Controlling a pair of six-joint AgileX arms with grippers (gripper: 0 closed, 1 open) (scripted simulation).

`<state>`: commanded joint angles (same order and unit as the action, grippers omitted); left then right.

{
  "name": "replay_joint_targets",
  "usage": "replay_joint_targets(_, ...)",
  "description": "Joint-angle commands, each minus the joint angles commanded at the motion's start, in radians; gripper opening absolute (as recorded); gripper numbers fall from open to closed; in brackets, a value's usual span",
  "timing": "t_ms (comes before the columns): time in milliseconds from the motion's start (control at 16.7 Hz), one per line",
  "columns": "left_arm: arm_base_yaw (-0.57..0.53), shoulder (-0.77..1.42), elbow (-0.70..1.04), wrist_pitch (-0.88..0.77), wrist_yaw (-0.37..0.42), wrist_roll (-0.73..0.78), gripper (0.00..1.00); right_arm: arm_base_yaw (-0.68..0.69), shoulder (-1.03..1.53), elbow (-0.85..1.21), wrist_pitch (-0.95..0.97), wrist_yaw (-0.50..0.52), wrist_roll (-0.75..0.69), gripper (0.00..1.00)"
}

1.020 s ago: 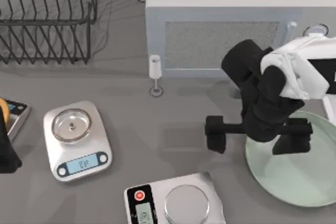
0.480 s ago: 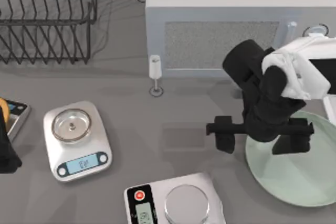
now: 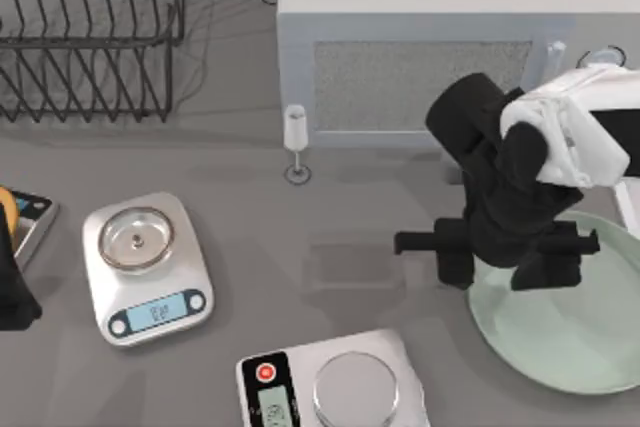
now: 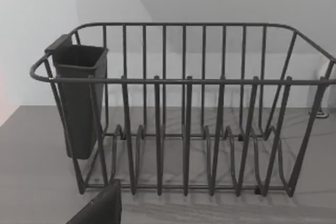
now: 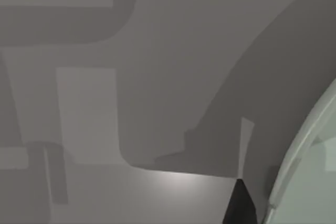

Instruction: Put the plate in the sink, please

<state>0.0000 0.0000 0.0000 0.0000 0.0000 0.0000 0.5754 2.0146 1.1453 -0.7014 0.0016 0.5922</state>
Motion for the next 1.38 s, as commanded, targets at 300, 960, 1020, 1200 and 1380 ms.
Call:
replay_joint_targets(300, 0.0, 0.0, 0.0, 0.0, 0.0, 0.0, 1.0, 0.0, 0.0, 0.0, 0.0, 0.0, 0.0, 0.0)
replay_joint_targets(960, 0.0, 0.0, 0.0, 0.0, 0.0, 0.0, 1.0, 0.014, -0.077, 0.31, -0.309, 0.013, -0.007, 0.0)
replay_joint_targets(1020, 0.0, 0.0, 0.0, 0.0, 0.0, 0.0, 1.0, 0.016, -0.077, 0.389, -0.392, 0.013, -0.007, 0.0)
replay_joint_targets(1200, 0.0, 0.0, 0.0, 0.0, 0.0, 0.0, 1.0, 0.008, -0.077, 0.648, -0.655, 0.014, -0.009, 0.0)
replay_joint_targets(1380, 0.0, 0.0, 0.0, 0.0, 0.0, 0.0, 1.0, -0.011, -0.083, 0.866, -0.871, 0.016, -0.012, 0.0)
